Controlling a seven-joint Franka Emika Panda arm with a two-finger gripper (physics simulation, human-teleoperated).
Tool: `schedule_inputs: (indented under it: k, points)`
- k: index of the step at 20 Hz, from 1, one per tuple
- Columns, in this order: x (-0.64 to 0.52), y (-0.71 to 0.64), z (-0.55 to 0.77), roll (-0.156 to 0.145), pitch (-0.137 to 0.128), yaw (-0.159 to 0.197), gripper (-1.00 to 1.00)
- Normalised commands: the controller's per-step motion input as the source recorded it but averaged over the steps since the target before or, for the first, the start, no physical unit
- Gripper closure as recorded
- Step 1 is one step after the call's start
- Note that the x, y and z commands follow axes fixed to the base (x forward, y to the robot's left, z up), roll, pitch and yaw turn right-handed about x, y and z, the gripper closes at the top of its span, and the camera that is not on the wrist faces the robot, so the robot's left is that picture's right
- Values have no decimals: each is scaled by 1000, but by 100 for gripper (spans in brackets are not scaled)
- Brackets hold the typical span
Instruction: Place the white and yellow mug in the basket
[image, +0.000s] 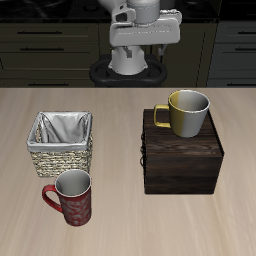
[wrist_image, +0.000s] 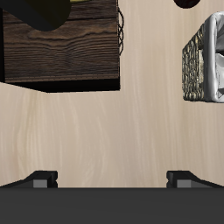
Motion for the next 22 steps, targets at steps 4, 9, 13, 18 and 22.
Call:
schedule_inputs:
  k: [4, 9, 13, 18, 22]
  points:
    - [312, 192, 235, -13, -56, -34, -100]
    - [257, 190, 161, -5, -28, -13, -100]
    - [281, 174, 157, 32, -7, -10, -100]
    - [216, 149, 138, -2, 3, -34, -100]
    - [145, 230, 195, 15, -35, -45, -100]
